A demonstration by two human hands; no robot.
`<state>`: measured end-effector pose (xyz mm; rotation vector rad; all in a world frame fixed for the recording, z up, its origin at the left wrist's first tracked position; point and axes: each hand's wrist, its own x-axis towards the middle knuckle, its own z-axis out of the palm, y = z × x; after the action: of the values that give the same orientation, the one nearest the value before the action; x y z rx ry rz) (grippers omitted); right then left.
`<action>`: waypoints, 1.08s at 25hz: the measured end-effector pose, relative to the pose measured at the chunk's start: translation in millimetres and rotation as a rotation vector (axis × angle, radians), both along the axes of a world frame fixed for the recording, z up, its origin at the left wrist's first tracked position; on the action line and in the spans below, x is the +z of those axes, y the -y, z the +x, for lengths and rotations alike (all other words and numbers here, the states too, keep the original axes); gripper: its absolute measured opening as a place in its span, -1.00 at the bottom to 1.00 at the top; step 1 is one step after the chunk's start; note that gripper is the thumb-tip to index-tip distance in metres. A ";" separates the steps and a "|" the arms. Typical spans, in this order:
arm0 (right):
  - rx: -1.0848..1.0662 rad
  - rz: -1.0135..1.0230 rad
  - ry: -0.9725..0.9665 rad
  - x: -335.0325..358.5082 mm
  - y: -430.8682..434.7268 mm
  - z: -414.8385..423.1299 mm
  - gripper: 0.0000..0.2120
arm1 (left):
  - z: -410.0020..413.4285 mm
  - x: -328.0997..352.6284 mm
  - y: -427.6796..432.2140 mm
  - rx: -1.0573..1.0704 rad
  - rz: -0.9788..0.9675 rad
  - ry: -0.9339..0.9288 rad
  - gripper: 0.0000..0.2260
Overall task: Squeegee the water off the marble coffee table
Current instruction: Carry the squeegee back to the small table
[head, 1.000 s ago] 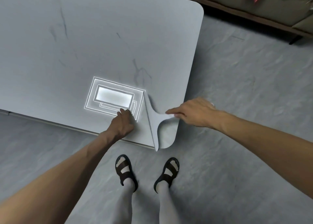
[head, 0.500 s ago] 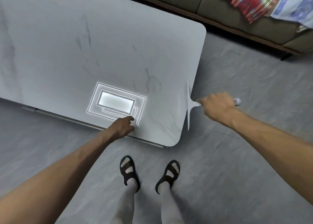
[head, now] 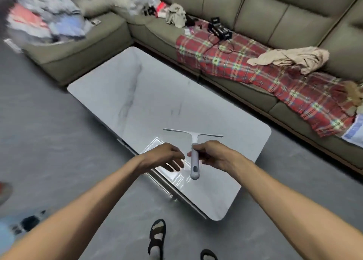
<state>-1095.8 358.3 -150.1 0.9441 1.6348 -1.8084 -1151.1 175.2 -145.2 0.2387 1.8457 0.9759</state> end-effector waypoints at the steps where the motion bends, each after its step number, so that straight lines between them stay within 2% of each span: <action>1: 0.059 -0.001 -0.023 14.1 8.8 -1.4 -0.90 | 13.1 17.5 8.7 0.091 0.020 -0.002 -0.75; 4: 0.240 -0.010 -0.122 53.2 42.5 10.4 -0.85 | 70.9 59.0 31.9 0.388 0.081 -0.057 -0.70; 7: 0.405 -0.054 -0.189 81.8 80.4 47.1 -0.72 | 134.6 83.3 55.2 0.533 0.035 -0.125 -0.82; 9: 0.530 -0.092 -0.211 95.3 110.4 78.2 -0.74 | 182.3 95.4 79.5 0.620 -0.009 -0.145 -0.90; 12: 0.726 -0.118 -0.228 101.4 164.9 128.3 -0.81 | 261.5 107.4 125.4 0.792 -0.060 -0.150 -0.86; 16: 0.881 -0.116 -0.170 91.4 246.8 202.2 -0.80 | 379.5 114.1 184.7 0.971 -0.104 -0.110 -0.91; 23: 1.204 -0.161 -0.140 70.3 373.5 427.8 -0.74 | 644.0 108.3 257.6 1.289 -0.199 -0.071 -0.88; 27: 1.318 -0.154 -0.106 49.0 412.5 581.4 -0.80 | 802.1 86.0 276.0 1.412 -0.203 -0.017 -0.89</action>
<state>-514.3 -54.2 -101.1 -0.3382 1.5089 -0.9853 -349.0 -100.8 -59.2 -1.3520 1.9941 1.6225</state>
